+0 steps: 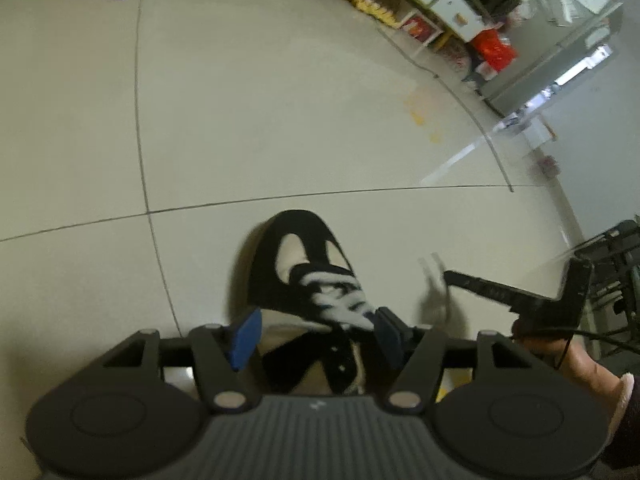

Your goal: Lace up shoes with both hands

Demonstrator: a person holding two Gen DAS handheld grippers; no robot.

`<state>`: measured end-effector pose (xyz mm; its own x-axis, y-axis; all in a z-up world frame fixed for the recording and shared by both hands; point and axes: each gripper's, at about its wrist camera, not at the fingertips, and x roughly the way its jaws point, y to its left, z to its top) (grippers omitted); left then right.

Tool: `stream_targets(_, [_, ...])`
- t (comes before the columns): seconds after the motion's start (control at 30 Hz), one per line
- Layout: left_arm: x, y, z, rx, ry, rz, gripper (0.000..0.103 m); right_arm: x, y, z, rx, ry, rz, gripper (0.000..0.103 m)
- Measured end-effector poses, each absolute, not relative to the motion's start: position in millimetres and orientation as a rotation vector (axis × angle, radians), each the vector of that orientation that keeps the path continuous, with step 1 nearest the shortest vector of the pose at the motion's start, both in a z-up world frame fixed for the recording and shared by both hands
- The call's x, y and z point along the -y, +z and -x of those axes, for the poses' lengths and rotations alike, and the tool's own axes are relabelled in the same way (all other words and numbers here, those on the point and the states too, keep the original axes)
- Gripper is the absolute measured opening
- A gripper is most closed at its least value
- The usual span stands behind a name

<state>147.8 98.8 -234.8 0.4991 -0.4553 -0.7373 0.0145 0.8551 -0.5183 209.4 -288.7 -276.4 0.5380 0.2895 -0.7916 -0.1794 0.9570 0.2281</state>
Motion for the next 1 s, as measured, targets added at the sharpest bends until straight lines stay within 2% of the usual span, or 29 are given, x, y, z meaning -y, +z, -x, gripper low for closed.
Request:
stream_targets(0.03, [-97.4,-236.2,-145.7,-1.015,-0.307,0.474,0.065,285.8,-276.6,-207.4,-0.978,0.291,-0.109,0.005])
stream_targets(0.07, [-95.9,-239.2,-145.5,-1.023,-0.315,0.455,0.065,285.0,-278.2,-207.3,-0.994,0.294,-0.105,0.012])
stream_targets(0.1, [-94.8,-242.0,-146.7,-1.036,-0.321,0.437,0.065,284.7,-280.7,-209.2,-1.012,0.292,-0.106,0.026])
stream_targets(0.13, [-94.2,-244.4,-148.8,-1.046,-0.328,0.421,0.065,284.8,-282.5,-209.8,-1.026,0.285,-0.105,0.030])
stream_targets(0.47, [-101.8,-233.7,-154.5,-1.006,-0.292,0.521,0.065,265.9,-278.2,-210.4,-1.029,0.260,0.037,0.032])
stream_targets(0.53, [-100.5,-240.5,-152.9,-1.038,-0.295,0.508,0.065,265.8,-283.9,-206.0,-0.996,0.265,0.059,0.028])
stream_targets(0.57, [-101.4,-242.9,-153.8,-1.052,-0.288,0.509,0.064,265.1,-285.0,-205.0,-0.988,0.274,0.075,0.011])
stream_targets(0.6, [-102.9,-244.0,-155.7,-1.064,-0.276,0.519,0.062,263.0,-283.7,-206.1,-0.992,0.291,0.094,0.002])
stream_targets(0.8, [-111.4,-232.0,-163.0,-1.011,-0.295,0.680,0.062,239.4,-244.0,-194.3,-0.894,0.432,0.076,0.002])
stream_targets(1.0, [-107.3,-246.7,-181.8,-1.047,-0.314,0.857,0.062,180.5,-206.6,-189.6,-0.843,0.672,0.080,0.002])
